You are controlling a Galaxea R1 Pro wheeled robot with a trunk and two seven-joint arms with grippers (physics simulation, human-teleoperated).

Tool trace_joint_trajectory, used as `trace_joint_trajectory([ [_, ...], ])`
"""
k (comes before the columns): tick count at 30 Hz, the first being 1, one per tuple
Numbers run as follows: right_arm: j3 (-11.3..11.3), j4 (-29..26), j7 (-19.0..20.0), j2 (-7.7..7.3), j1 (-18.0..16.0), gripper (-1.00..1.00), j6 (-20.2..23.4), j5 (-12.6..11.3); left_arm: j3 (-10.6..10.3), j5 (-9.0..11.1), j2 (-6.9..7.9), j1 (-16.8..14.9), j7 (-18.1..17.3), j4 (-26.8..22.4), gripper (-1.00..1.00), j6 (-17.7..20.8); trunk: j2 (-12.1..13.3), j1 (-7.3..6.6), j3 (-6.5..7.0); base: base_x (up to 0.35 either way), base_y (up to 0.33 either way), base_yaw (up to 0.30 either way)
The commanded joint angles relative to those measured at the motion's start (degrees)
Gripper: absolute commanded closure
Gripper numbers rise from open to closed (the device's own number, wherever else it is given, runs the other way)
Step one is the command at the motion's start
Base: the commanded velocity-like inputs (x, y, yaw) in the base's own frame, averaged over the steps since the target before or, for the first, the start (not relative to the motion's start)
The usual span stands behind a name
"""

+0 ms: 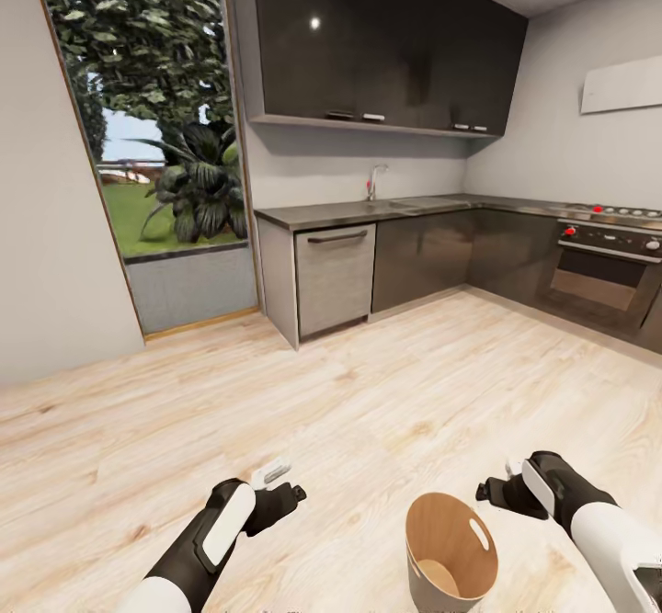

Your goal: Put the three can of soda from the living room inside the tash can in the kitchen.

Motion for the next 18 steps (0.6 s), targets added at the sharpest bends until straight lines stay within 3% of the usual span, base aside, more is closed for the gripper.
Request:
trace_joint_trajectory([
  [1, 0.0, 0.1, 0.0, 0.06, -0.7, -1.0, 0.1, 0.0, 0.0, 0.0, 0.0, 0.0, 0.0, -0.3, -1.0, 0.0, -0.4, 0.23, -0.19, 0.0, 0.0, 0.0],
  [5, 0.1, 0.4, 0.0, 0.24, -3.0, -1.0, 0.4, 0.2, 0.1, 0.2, 0.08, 0.7, 0.3, -4.6, -1.0, 0.7, -2.0, 1.11, -0.9, 0.0, 0.0, 0.0],
  [13, 0.0, 0.5, 0.3, 0.21, -3.5, -1.0, 0.4, 0.1, 0.4, -0.1, 0.32, 4.0, 0.5, -11.5, -1.0, 1.0, -5.2, 2.86, -2.34, 0.0, 0.0, 0.0],
  [18, 0.0, 0.5, 0.1, 0.11, -3.5, -1.0, 0.4, 0.1, 0.5, -0.1, 0.49, 5.0, 0.8, -12.9, -1.0, 1.0, -7.2, 3.96, -3.24, 0.0, 0.0, 0.0],
])
